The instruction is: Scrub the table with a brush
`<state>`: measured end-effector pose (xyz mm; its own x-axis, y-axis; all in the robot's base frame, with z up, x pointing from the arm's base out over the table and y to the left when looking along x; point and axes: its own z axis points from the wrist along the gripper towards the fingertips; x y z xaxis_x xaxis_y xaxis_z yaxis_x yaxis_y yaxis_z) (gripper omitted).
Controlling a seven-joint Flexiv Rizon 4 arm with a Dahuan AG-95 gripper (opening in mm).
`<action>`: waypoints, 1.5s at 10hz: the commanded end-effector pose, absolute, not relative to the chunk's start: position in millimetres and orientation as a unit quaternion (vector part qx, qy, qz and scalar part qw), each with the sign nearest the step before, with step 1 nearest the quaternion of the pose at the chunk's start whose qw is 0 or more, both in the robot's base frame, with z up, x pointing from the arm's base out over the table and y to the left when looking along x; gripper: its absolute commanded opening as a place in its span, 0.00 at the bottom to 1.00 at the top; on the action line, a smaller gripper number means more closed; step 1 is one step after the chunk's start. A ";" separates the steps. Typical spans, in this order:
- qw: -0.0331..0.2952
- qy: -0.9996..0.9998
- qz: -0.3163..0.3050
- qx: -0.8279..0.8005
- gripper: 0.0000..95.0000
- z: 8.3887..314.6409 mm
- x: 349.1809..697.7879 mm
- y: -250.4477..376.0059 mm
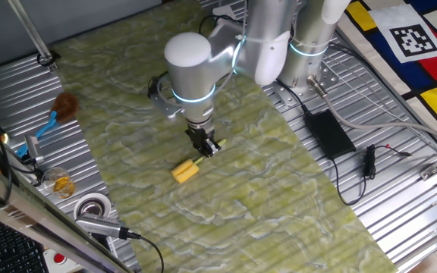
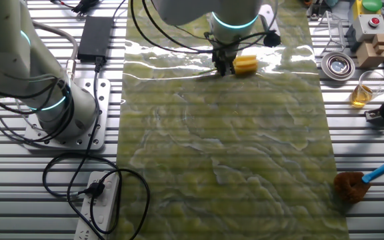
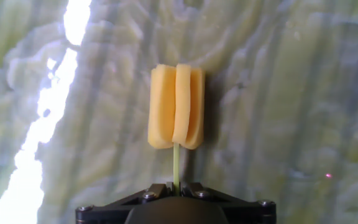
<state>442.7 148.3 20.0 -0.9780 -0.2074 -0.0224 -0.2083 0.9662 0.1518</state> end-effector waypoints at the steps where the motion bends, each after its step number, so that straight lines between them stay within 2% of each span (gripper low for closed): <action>1: -0.002 0.991 0.084 -0.104 0.00 26.4 442.9 149.6; 4: -0.005 0.991 0.086 -0.103 0.00 29.5 442.9 150.7; 6: 0.004 0.988 0.073 -0.135 0.00 30.2 445.4 144.7; 8: 0.002 0.976 0.033 -0.217 0.00 34.8 456.1 118.6; 12: 0.000 0.959 0.019 -0.284 0.00 40.2 467.2 72.7; 15: 0.005 0.950 0.014 -0.312 0.00 27.6 466.6 38.1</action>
